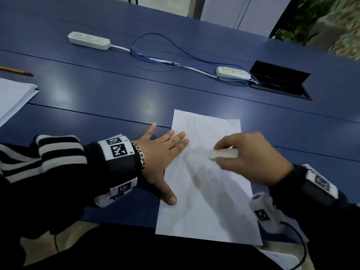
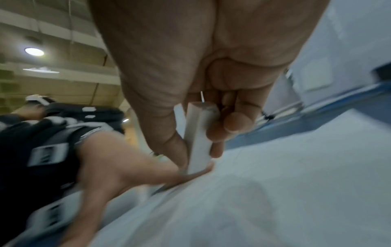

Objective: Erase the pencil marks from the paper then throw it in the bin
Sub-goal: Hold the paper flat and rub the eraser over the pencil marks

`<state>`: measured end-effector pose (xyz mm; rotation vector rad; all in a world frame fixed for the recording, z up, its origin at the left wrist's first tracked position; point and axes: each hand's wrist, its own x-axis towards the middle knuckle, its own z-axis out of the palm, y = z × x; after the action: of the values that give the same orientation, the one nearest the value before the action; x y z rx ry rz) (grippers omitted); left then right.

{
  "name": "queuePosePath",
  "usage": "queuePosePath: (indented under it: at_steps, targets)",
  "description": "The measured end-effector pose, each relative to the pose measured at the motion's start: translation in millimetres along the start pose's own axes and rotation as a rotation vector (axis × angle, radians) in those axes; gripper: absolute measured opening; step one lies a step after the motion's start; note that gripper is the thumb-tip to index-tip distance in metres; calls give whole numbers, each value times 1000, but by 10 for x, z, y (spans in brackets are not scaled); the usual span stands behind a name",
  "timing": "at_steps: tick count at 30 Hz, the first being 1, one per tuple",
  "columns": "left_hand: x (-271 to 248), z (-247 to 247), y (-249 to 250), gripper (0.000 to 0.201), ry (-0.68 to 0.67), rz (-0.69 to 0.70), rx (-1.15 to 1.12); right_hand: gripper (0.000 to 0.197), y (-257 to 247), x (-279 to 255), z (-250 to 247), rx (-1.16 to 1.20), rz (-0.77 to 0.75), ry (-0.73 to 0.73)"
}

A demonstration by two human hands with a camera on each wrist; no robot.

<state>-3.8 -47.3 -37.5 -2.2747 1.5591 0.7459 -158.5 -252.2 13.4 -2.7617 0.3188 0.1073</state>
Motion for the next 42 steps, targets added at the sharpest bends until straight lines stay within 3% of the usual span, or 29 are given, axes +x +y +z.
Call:
queuePosePath:
  at_steps: [2,6,11,23,27,33,36,38,42]
  targets:
    - [-5,-6,-19,160,-4,16,-3,18,244,-62,-59,6,97,86]
    - [12,3,-28,152,57,41,-86,20,344,-270,72,4,113,-17]
    - [73,11,69,142,68,93,-79,26,223,-328,164,23,13,-47]
    - [119,55,127,163,16,11,-31,29,-183,1,298,-137,-339,-204]
    - [126,65,122,166,7,-15,-39,32,-179,266,290,-152,-281,-109]
    - [134,57,125,170,-4,-33,-38,27,-252,121,221,-165,-510,-409]
    - [130,47,123,170,-6,-33,-35,39,-195,357,213,-129,-400,-214]
    - [123,39,131,169,-9,-35,-41,32,-171,349,226,-115,-374,-169]
    - [119,39,135,170,-11,-40,-36,24,-232,103,208,-131,-513,-442]
